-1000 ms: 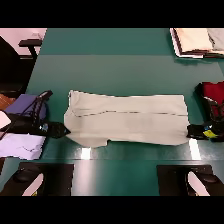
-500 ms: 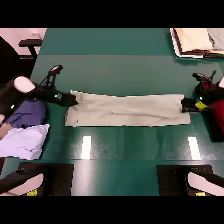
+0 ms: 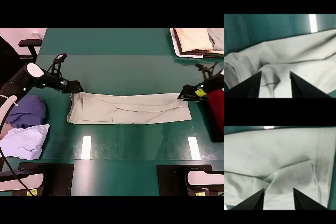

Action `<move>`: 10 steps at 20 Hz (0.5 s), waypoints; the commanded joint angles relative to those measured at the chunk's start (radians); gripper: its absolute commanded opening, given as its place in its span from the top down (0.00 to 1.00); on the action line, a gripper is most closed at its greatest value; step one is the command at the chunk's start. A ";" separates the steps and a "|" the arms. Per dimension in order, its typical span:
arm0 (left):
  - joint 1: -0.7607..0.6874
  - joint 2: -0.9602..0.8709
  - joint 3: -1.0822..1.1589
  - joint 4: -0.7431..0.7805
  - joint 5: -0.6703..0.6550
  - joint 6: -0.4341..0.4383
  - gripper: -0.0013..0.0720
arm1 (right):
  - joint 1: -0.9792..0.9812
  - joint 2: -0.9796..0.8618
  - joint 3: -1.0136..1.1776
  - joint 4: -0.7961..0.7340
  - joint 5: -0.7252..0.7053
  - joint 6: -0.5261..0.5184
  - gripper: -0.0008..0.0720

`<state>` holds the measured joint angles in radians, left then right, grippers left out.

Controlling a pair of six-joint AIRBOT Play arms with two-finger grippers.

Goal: Fold the shirts.

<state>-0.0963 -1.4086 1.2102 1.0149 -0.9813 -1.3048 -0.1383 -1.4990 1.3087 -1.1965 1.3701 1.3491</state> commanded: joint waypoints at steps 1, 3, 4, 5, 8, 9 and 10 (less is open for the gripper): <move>-0.001 -0.007 0.036 -0.033 -0.079 -0.007 0.44 | -0.146 0.048 -0.077 0.073 -0.007 -0.084 0.23; -0.001 -0.007 0.035 -0.080 -0.111 0.002 0.94 | -0.253 0.066 -0.160 0.090 -0.021 -0.123 0.17; -0.009 -0.007 0.035 -0.095 -0.110 0.003 0.95 | -0.301 0.054 -0.187 0.118 -0.013 -0.144 0.17; -0.024 -0.007 0.035 -0.099 -0.108 0.002 0.95 | -0.342 0.032 -0.208 0.161 -0.007 -0.177 0.17; -0.100 -0.007 0.035 -0.099 -0.066 -0.005 0.95 | -0.395 -0.042 -0.238 0.278 -0.008 -0.251 0.17; -0.127 -0.007 0.035 -0.099 -0.042 -0.008 0.95 | -0.391 -0.069 -0.232 0.300 -0.009 -0.259 0.17; -0.155 -0.008 0.035 -0.099 -0.013 -0.031 0.95 | -0.384 -0.092 -0.225 0.320 -0.009 -0.264 0.17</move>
<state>-0.1917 -1.4158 1.2438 0.9268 -1.0447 -1.3109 -0.4931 -1.5352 1.0977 -0.9737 1.3586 1.1423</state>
